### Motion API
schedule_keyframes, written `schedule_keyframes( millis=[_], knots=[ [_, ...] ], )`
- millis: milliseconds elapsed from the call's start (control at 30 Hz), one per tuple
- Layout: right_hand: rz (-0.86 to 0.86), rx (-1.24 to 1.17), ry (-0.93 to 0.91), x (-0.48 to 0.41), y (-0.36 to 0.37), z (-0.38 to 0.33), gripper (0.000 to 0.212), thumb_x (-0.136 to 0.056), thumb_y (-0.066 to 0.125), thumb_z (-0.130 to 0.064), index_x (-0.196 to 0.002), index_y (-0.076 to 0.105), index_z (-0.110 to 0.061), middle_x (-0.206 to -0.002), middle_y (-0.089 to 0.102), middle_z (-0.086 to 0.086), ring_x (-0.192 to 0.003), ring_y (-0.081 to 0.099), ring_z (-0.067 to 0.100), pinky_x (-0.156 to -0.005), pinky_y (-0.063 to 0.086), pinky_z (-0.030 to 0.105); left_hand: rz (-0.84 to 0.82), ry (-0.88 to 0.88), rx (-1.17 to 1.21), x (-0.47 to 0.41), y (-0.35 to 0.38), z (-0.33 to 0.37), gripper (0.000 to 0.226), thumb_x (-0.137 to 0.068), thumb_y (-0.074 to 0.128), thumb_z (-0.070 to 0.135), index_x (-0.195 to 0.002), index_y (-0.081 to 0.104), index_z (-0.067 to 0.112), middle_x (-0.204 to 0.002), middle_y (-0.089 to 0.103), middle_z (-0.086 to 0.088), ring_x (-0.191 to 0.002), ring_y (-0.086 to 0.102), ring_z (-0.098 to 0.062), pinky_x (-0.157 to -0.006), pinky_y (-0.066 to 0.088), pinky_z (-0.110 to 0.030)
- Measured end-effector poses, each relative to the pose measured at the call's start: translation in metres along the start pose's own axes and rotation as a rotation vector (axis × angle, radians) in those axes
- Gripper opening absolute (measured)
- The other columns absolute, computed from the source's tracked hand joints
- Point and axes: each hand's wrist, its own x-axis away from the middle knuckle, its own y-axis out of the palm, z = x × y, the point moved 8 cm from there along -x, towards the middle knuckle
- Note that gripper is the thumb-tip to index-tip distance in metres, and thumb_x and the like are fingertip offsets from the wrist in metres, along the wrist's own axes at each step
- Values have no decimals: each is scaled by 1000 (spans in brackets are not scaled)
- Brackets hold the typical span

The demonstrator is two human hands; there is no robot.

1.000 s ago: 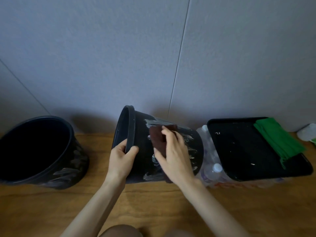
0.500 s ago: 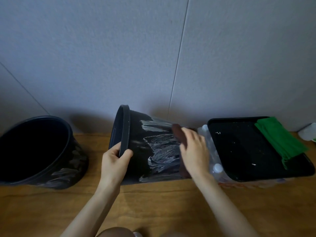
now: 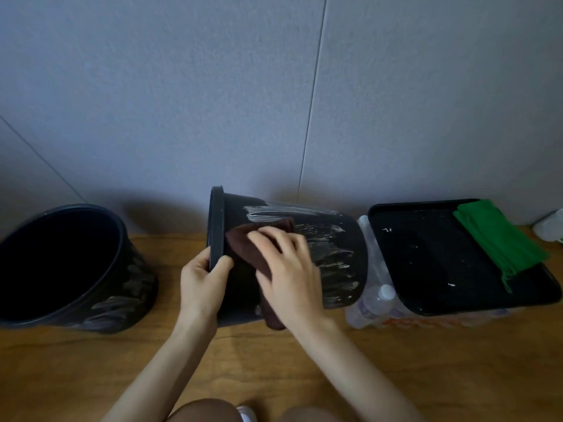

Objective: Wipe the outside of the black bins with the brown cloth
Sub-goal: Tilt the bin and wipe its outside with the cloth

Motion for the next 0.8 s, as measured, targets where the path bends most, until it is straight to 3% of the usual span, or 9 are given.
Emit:
schedule_keyframes(
  millis=[167,267,367,500,633,700,800],
  knots=[
    [-49,83,358,-8,-9,92,53,-89,55,-17,-138,40,-28,-139,44,-5,-122,40,26,-89,46,41,31,5,18,1,-7,0,32,-82,50,-5,-68,67,18,-61,64,7,-65,57,-8,-59,46,-26],
    [-77,144,482,-9,-12,124,54,-92,53,-17,-142,35,-24,-141,44,0,-126,40,28,-96,43,42,-26,44,15,4,-3,8,33,-83,51,-8,-73,68,19,-60,68,12,-60,62,0,-50,48,-15],
    [-86,140,443,-10,-9,107,58,-92,53,-18,-145,30,-24,-146,39,0,-130,36,28,-101,40,40,-41,53,22,3,0,12,31,-84,51,-7,-76,68,19,-62,68,12,-64,63,-2,-50,48,-14],
    [-88,-53,225,-6,1,36,68,-88,56,-17,-147,24,-26,-149,34,-1,-134,31,24,-103,39,38,-58,72,-13,3,5,19,27,-85,54,-1,-77,66,21,-64,67,11,-68,64,-5,-49,50,-17],
    [-67,-31,-26,-3,7,-6,69,-82,64,-13,-143,35,-25,-145,41,-1,-127,39,28,-89,49,38,22,9,22,-2,-2,12,24,-86,54,4,-73,63,22,-72,63,1,-78,61,-17,-68,54,-37],
    [-69,18,26,-13,6,14,68,-83,61,-14,-143,34,-29,-145,40,-5,-126,39,27,-86,50,38,42,-44,57,-5,-6,6,28,-84,53,2,-70,65,23,-70,64,0,-78,60,-21,-71,52,-41],
    [-121,104,279,-24,8,82,63,-90,53,-16,-145,29,-31,-146,36,-6,-127,36,26,-92,46,40,40,-84,85,-6,-8,-3,36,-81,53,-2,-63,69,24,-60,66,8,-74,61,-18,-71,53,-42]
  ],
)
